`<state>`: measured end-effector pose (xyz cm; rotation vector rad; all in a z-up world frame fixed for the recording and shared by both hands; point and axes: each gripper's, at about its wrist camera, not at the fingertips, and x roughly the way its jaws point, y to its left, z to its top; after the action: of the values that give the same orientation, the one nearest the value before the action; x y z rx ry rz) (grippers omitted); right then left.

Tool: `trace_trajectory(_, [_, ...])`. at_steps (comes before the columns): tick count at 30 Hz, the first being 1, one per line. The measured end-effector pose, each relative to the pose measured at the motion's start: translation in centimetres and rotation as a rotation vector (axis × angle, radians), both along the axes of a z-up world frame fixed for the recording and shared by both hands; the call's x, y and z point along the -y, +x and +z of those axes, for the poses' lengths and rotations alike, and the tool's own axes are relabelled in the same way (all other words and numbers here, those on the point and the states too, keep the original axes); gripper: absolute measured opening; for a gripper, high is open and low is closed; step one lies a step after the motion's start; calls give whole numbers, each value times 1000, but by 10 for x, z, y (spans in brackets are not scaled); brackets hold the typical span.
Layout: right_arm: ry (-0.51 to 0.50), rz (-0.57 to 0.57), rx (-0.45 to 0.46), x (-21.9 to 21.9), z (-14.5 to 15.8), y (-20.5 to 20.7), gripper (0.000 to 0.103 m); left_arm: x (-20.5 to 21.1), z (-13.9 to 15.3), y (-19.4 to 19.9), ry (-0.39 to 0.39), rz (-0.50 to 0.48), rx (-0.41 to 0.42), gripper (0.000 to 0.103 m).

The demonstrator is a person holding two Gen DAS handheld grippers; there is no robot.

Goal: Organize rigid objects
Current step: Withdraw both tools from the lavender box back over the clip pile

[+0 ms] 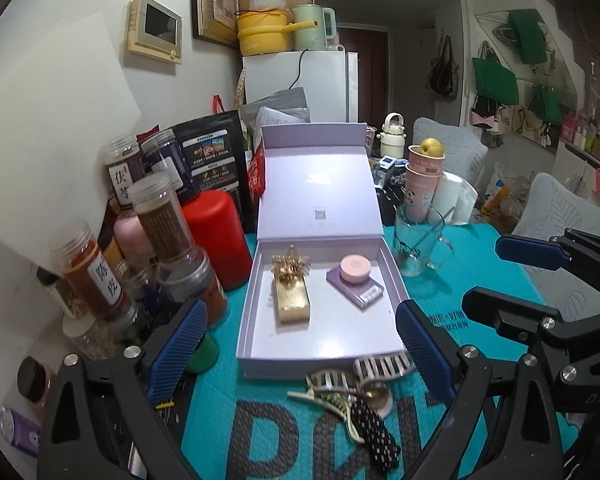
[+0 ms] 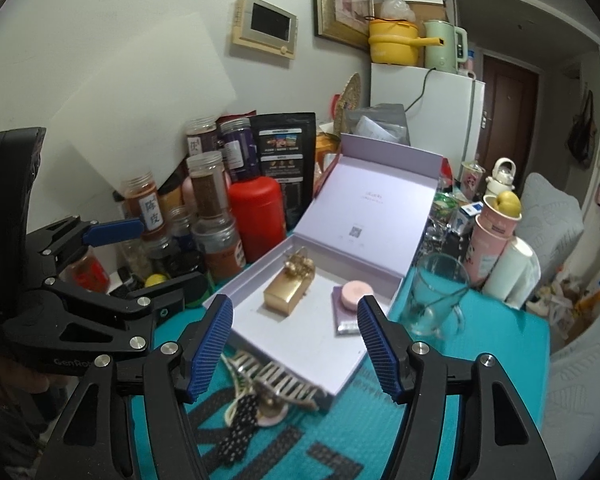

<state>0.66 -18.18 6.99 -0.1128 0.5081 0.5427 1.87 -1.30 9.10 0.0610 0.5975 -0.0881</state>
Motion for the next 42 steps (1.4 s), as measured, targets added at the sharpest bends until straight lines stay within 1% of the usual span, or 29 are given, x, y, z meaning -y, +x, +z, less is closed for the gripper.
trace_trajectory(7, [14, 3, -7, 2, -15, -26, 67, -3, -12, -25, -20, -9, -17, 97])
trace_trajectory(12, [31, -4, -32, 4, -28, -37, 67, -10, -24, -37, -57, -7, -31, 97])
trace_trajectory(15, [28, -9, -54, 4, -38, -39, 67, -12, -33, -39, -67, -10, -54, 97])
trace_trajectory(21, [44, -8, -106, 5, -62, -40, 67, -20, -58, -40, -96, -8, -111, 97])
trace_trajectory(27, [22, -9, -137, -1, -83, -37, 67, -26, -78, -41, -109, -3, -144, 97])
trace_trajectory(34, [13, -1, -199, -10, -111, -27, 67, -31, -105, -38, -128, -11, -197, 97])
trace_trajectory(39, [-1, 13, -251, -18, -134, -20, 67, -34, -117, -34, -135, -12, -222, 97])
trace_trajectory(42, [-7, 25, -277, -24, -145, -15, 67, -35, -121, -32, -137, -16, -224, 97])
